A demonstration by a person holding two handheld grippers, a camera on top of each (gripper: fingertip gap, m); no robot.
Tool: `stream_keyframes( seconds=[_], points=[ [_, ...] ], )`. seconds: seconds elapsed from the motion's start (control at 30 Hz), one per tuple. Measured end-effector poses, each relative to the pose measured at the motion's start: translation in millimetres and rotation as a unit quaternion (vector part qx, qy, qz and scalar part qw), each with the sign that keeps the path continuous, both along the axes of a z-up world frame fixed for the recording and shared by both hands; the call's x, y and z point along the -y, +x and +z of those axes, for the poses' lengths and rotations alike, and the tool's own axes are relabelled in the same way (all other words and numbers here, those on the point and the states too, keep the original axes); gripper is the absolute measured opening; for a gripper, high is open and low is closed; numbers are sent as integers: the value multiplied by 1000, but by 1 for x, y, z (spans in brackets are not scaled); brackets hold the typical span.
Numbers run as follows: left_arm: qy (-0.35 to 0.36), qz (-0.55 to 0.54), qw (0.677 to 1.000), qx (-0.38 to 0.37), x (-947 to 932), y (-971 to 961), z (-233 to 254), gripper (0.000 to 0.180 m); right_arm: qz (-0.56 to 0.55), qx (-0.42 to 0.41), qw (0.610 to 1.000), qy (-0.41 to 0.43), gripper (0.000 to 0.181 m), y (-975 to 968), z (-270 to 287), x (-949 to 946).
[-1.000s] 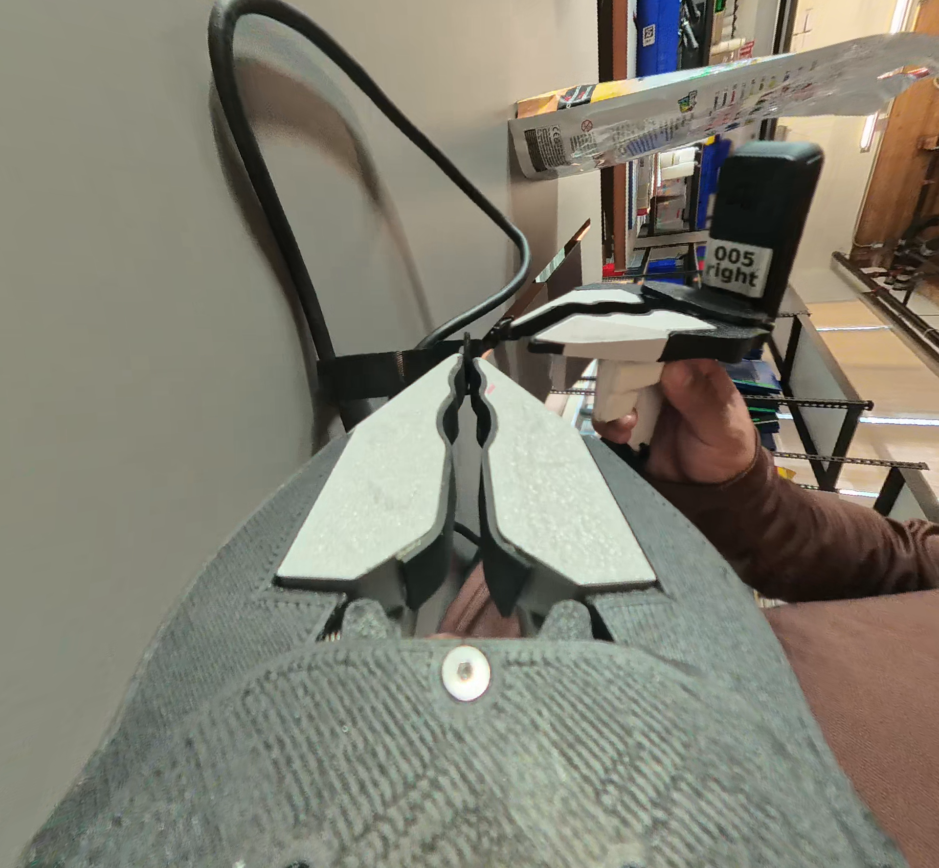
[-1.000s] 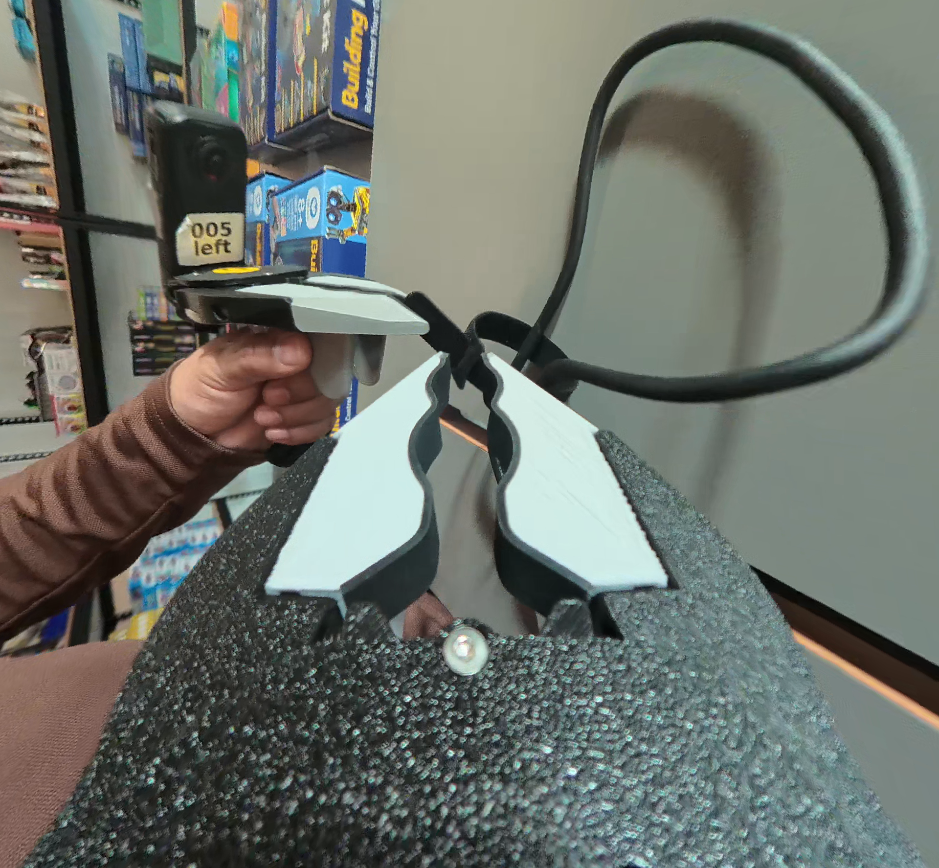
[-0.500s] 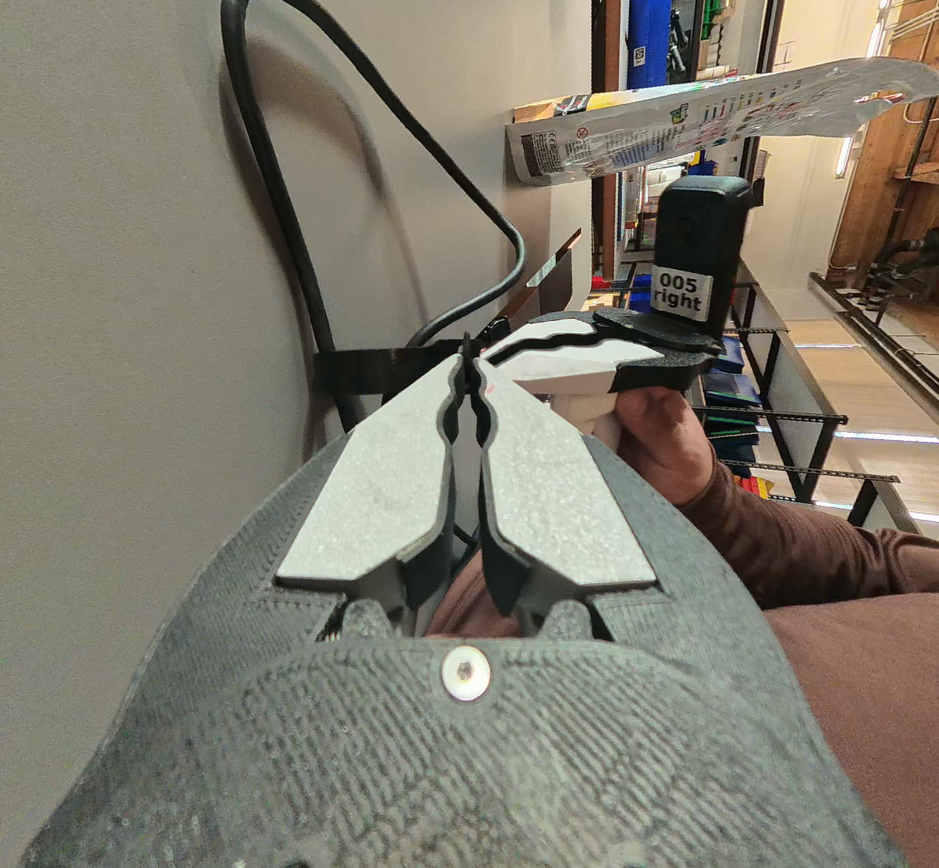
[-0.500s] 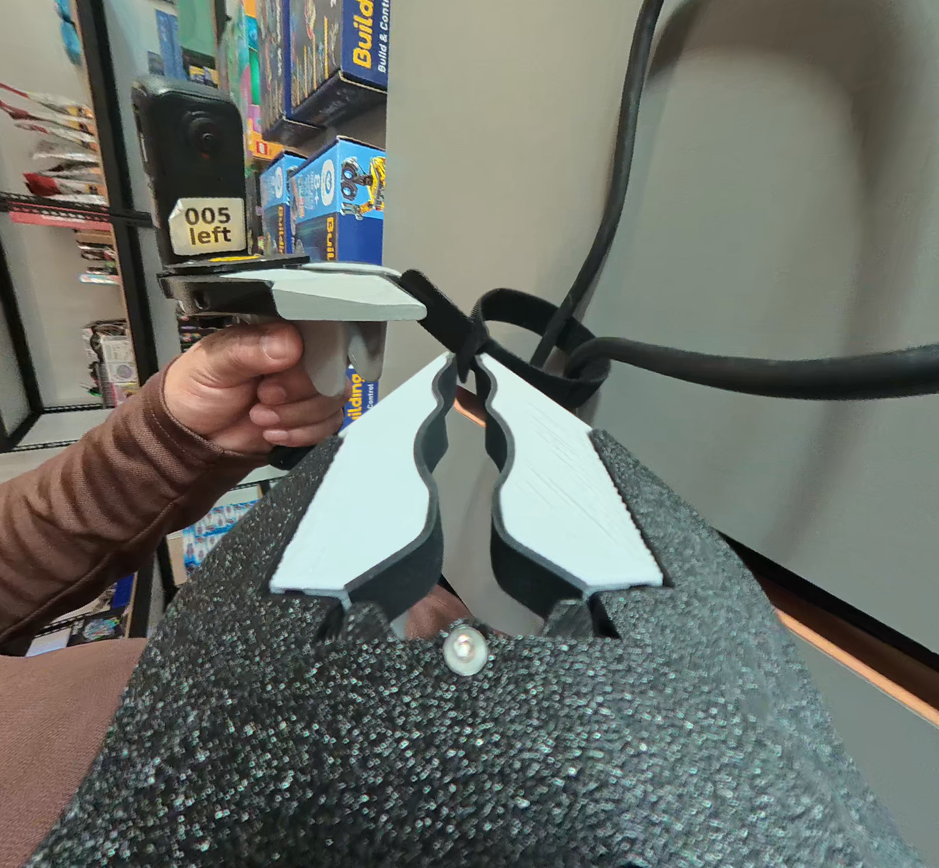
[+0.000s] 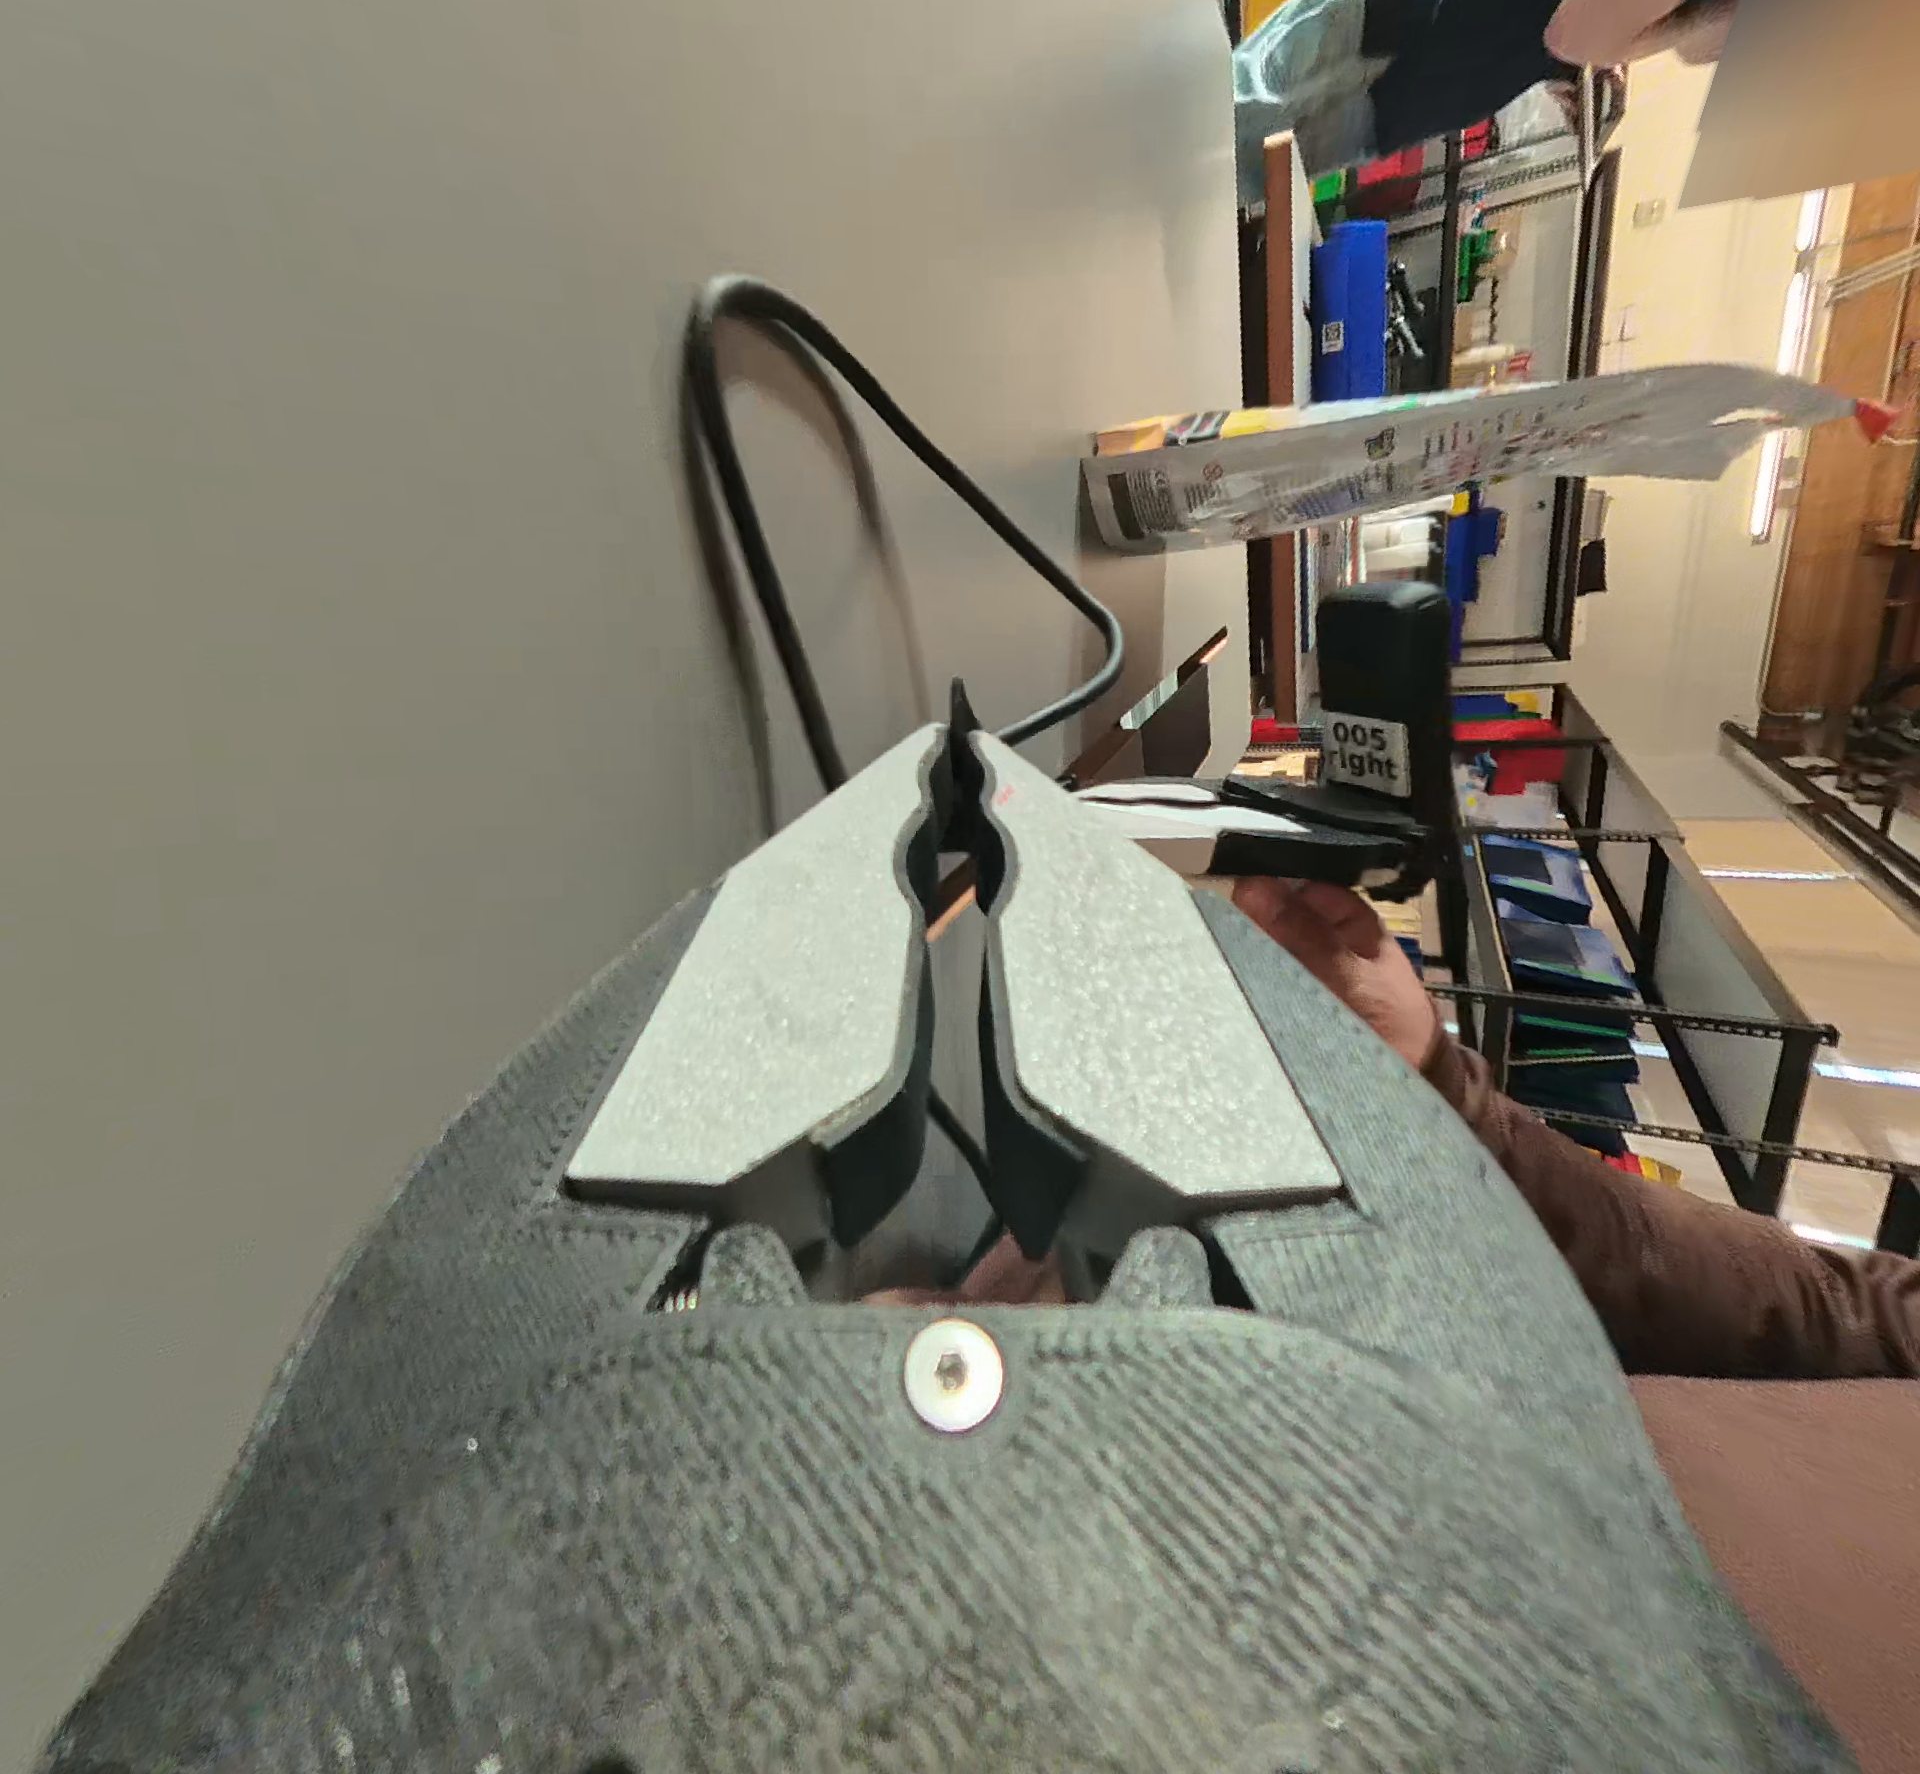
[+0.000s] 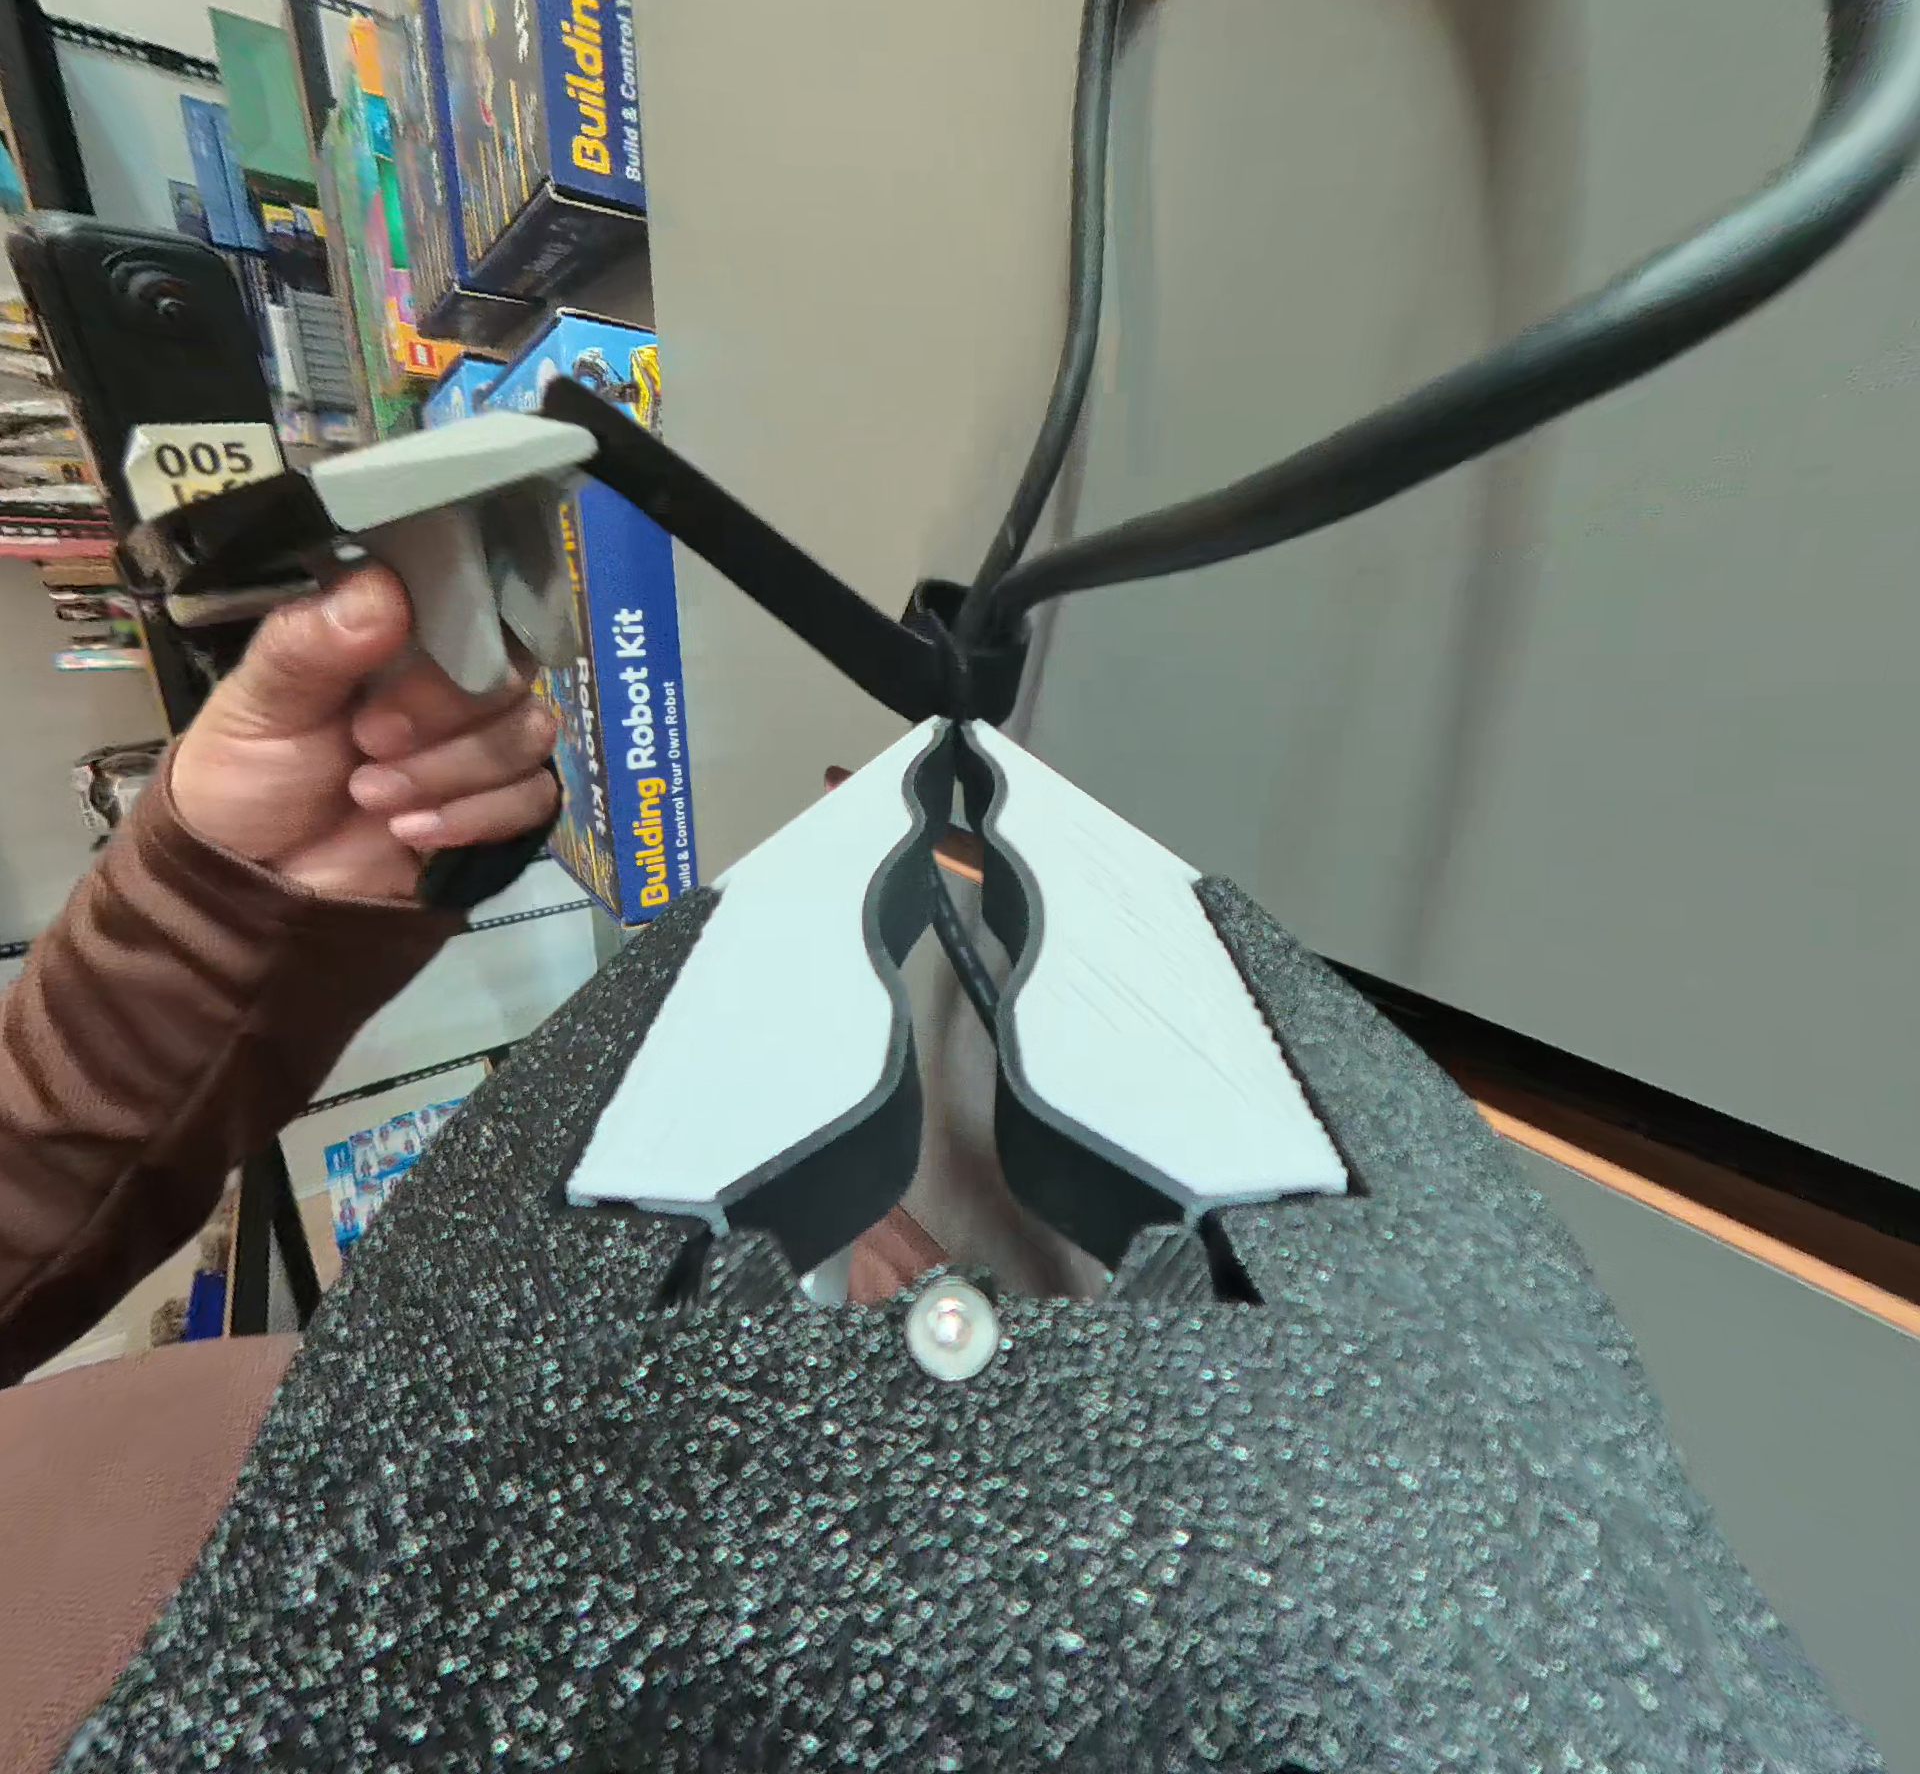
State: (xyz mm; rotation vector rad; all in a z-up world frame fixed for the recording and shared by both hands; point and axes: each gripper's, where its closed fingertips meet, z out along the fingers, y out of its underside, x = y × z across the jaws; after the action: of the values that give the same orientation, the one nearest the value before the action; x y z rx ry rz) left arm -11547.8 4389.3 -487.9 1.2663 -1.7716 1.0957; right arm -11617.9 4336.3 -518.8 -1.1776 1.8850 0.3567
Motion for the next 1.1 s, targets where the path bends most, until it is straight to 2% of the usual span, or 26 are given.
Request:
stream_keyframes(
  seconds=[0.3,0.6,0.73,0.9,1.1],
  points=[
    [77,10,997,4,-50,23,-39,0,3,-12,1000,-8,0,-6,-21,6],
    [79,22,996,-26,-47,32,-50,0,0,14,1000,20,0,-3,-20,4],
    [115,-10,993,13,-50,28,-53,0,14,13,1000,-5,0,-5,-23,2],
    [75,-4,997,14,-38,31,-34,0,-11,-8,1000,16,2,-8,-34,7],
    [122,-38,991,31,-38,33,-38,1,3,-2,1000,-5,8,-10,-33,7]
  ],
)
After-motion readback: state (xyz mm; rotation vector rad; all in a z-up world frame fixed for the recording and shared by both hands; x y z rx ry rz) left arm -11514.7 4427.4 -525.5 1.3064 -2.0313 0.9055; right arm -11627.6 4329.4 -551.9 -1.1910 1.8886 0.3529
